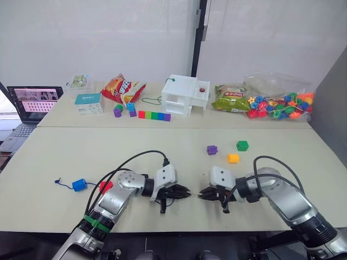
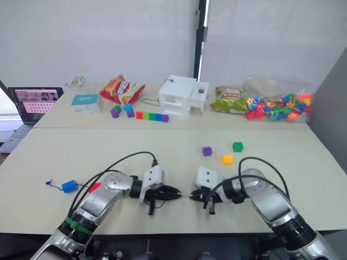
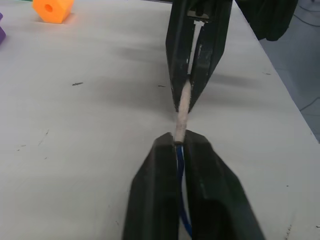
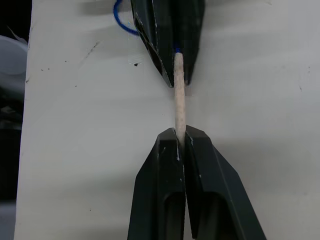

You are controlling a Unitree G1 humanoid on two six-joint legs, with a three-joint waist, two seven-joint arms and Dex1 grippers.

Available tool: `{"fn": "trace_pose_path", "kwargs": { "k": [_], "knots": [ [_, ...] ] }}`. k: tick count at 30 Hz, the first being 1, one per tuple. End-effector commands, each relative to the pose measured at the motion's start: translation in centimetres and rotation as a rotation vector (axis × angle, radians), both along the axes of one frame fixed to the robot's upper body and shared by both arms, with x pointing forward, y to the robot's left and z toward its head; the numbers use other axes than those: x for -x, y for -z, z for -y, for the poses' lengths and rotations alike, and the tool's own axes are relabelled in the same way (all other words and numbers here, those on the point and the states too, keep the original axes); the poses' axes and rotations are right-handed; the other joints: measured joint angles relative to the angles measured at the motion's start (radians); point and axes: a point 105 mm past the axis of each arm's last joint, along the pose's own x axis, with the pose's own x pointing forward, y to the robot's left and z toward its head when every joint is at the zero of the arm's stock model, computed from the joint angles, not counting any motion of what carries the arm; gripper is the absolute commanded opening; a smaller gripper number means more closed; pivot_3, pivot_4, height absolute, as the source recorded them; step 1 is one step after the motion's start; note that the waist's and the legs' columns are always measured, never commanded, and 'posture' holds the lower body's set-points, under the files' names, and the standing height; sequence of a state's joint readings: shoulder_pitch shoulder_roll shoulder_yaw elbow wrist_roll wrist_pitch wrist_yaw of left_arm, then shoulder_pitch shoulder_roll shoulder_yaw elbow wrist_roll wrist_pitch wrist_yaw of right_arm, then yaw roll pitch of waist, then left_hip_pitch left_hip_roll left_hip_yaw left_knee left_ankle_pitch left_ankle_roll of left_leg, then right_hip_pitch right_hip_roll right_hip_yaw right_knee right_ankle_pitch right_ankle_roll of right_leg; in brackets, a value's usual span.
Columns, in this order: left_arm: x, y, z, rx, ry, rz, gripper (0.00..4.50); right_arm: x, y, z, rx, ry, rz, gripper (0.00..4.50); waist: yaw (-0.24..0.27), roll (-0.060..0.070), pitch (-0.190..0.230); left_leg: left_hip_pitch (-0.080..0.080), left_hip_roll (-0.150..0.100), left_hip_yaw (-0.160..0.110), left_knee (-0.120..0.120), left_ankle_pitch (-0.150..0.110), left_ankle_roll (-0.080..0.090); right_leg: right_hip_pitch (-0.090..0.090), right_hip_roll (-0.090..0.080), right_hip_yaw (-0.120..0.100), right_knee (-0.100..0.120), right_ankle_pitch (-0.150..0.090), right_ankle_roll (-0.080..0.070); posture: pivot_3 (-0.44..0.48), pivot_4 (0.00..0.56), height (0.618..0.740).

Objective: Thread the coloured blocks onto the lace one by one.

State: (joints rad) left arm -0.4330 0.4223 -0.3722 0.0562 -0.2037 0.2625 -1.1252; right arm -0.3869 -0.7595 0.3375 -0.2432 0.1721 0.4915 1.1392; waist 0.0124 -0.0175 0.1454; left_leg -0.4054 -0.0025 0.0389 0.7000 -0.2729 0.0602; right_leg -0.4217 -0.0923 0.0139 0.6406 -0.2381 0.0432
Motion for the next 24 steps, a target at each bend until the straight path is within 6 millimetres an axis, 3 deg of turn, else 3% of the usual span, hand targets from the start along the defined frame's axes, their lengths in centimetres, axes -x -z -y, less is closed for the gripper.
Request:
{"fn": "trace_pose_path", "kwargs": {
  "k": [1,14,15,17,24],
  "knots": [
    [-0.1,-1.3,0.5,0.036,0.008,0.036,0.02,0.3,-0.9,-0.5,-0.022,-0.025,0.025,0.00,0.000,0.000,0.000,0.000,0.000,0.000,0.000,0.000,0.000,0.000,0.000,0.000,0.000,0.000,0.000,0.000,0.150,0.740],
    [0.1,-2.2,0.7,0.055,0.027,0.032,0.02,0.3,-0.7,-0.7,-0.040,0.017,0.010,0.00,0.000,0.000,0.000,0.000,0.000,0.000,0.000,0.000,0.000,0.000,0.000,0.000,0.000,0.000,0.000,0.000,0.150,0.740],
    [0.1,-2.2,0.6,0.052,0.030,0.030,0.00,-0.2,-1.1,-0.6,-0.063,0.054,0.046,0.51,0.000,0.000,0.000,0.000,0.000,0.000,0.000,0.000,0.000,0.000,0.000,0.000,0.000,0.000,0.000,0.000,0.150,0.740],
    [0.1,-2.2,0.5,0.048,0.030,0.029,0.00,-0.7,-1.6,-0.4,-0.086,0.102,0.075,0.98,0.000,0.000,0.000,0.000,0.000,0.000,0.000,0.000,0.000,0.000,0.000,0.000,0.000,0.000,0.000,0.000,0.150,0.740],
    [0.0,-2.2,-0.2,0.023,0.014,0.043,0.00,-0.4,-2.5,2.1,-0.171,0.311,0.058,3.45,0.004,0.000,0.000,-0.001,0.000,-0.001,0.000,0.000,0.000,0.000,-0.001,0.000,0.000,0.000,0.000,0.000,0.150,0.740]
  ]
}}
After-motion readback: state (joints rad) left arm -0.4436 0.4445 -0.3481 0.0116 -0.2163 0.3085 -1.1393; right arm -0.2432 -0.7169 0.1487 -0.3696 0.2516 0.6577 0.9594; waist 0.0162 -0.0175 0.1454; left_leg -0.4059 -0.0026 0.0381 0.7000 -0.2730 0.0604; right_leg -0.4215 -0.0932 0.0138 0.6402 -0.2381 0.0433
